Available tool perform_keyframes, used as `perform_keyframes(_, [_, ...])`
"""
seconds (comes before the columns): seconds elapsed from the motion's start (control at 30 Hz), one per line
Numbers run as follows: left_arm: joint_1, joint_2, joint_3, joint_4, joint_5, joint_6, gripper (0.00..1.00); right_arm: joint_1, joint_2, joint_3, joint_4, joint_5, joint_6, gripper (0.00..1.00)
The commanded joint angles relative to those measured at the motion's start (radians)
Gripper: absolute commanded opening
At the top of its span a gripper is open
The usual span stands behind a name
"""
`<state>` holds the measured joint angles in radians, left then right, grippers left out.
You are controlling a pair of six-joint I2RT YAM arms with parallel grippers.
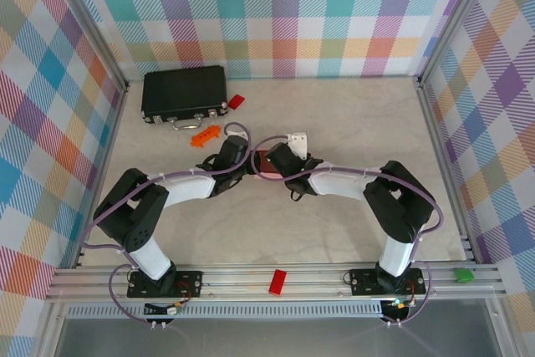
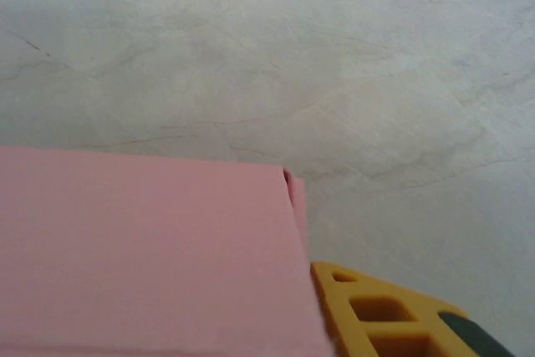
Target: Fold the paper box
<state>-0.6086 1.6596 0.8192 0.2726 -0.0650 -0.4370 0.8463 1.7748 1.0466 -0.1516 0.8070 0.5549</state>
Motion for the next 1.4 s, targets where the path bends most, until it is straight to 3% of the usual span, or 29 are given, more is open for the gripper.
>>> perform_keyframes(0.0, [-0.018, 0.018, -0.034, -0.048, 0.009, 0.006, 0.11, 0.01, -0.04, -0.015, -0.027, 0.009, 0.032, 0.32])
perform_keyframes(0.4, [-0.022, 0.003, -0.051, -0.049, -0.008, 0.01, 0.16, 0.015, -0.049, -0.025, -0.059, 0.012, 0.063, 0.37])
perform_keyframes(0.97, [-0.022, 0.01, -0.055, -0.055, 0.0, 0.022, 0.15, 0.019, -0.036, -0.038, -0.07, -0.007, 0.025, 0.38])
perform_keyframes(1.37, [-0.022, -0.013, -0.051, -0.075, 0.008, 0.048, 0.22, 0.018, -0.042, -0.046, -0.077, -0.034, -0.006, 0.41])
